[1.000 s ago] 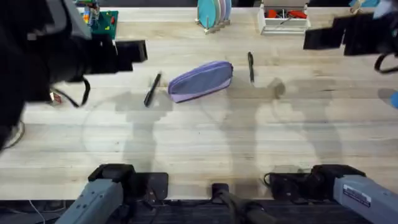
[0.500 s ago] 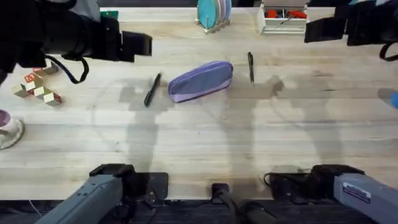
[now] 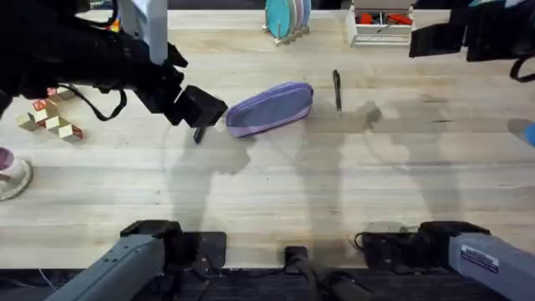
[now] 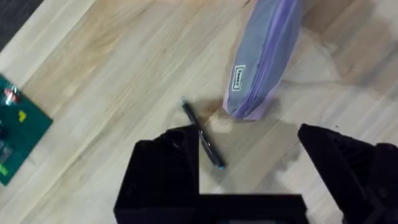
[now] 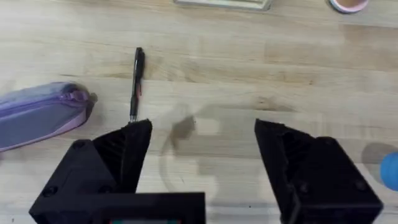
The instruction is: Unzip the bag, pick up the pens from the table one at a time and place them inside, then zip the bag closed.
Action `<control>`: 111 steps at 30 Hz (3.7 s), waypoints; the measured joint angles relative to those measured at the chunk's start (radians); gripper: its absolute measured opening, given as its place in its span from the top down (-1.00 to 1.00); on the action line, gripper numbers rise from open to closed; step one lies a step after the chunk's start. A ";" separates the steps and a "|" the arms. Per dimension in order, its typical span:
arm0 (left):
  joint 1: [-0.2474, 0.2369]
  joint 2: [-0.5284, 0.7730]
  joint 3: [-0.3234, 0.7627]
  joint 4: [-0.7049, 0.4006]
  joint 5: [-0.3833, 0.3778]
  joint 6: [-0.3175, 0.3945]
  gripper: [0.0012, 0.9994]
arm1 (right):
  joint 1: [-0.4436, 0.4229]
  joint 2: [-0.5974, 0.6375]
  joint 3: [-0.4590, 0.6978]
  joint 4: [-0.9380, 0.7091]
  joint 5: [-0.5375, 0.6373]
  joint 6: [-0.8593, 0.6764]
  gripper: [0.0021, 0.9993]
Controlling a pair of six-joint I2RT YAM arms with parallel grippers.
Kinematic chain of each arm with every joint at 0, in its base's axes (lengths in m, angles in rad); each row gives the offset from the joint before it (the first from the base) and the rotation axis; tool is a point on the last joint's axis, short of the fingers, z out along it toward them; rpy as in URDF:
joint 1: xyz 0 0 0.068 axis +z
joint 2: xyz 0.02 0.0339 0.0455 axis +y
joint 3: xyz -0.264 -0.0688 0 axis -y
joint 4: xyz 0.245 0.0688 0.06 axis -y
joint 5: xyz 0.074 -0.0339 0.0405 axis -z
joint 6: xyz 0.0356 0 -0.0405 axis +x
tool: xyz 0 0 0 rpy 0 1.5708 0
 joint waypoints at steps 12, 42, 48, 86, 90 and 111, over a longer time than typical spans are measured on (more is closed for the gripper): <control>0.000 0.065 0.000 0.001 0.025 0.050 -0.99 | 0.000 0.000 0.000 0.000 0.000 0.000 -0.99; 0.000 0.319 0.000 -0.014 0.077 0.214 -0.99 | 0.000 0.000 0.000 0.000 0.000 0.000 -0.99; -0.001 0.416 0.000 0.021 0.122 0.260 -0.99 | 0.000 0.000 0.000 0.000 0.000 0.000 -0.99; -0.085 0.601 0.000 0.174 0.122 0.217 -0.47 | 0.000 0.000 0.000 0.000 0.000 0.000 -0.99; -0.085 0.601 0.000 0.173 0.132 0.202 -0.03 | 0.000 0.000 0.000 0.000 0.000 0.000 -0.99; -0.088 0.601 0.000 0.174 0.149 0.190 0.92 | -0.001 0.059 0.001 0.025 -0.354 -0.305 -0.99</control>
